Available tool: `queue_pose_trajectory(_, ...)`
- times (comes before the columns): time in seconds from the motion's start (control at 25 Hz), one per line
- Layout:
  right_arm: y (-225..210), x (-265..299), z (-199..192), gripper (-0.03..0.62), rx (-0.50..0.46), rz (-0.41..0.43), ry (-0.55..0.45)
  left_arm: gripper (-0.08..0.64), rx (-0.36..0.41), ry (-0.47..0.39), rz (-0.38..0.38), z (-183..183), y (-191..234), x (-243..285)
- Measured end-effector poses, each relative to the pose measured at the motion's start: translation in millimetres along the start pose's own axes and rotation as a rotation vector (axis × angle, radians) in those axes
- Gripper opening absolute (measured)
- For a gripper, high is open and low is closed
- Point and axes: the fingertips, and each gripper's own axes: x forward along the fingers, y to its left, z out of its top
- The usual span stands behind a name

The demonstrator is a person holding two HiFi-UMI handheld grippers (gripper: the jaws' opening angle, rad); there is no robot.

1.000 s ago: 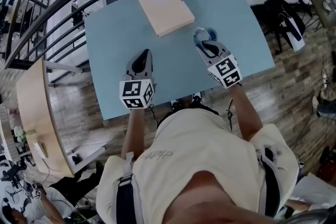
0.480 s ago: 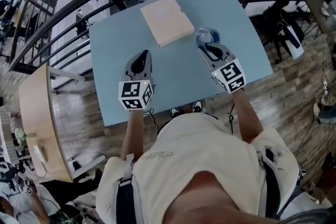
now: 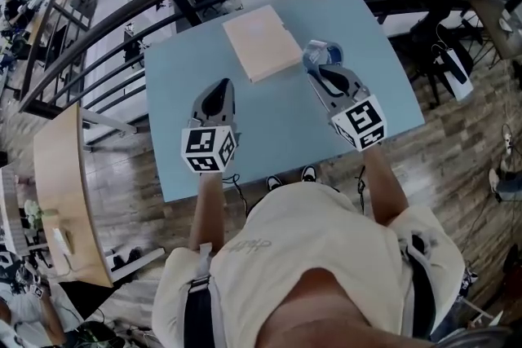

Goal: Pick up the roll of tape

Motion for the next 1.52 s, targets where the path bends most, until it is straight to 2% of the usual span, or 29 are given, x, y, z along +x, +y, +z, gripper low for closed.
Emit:
queue_pose_trajectory(0.4,1,-7,25,0.054,-0.021,0.008,-0.07,0.021,0.017,-0.021,0.022,11,6,-4)
queue_pose_trajectory(1.52,-3,-1,18,0.052,-0.008,0.009,-0.066,0.021,0.015,-0.016,0.022,6,5,4)
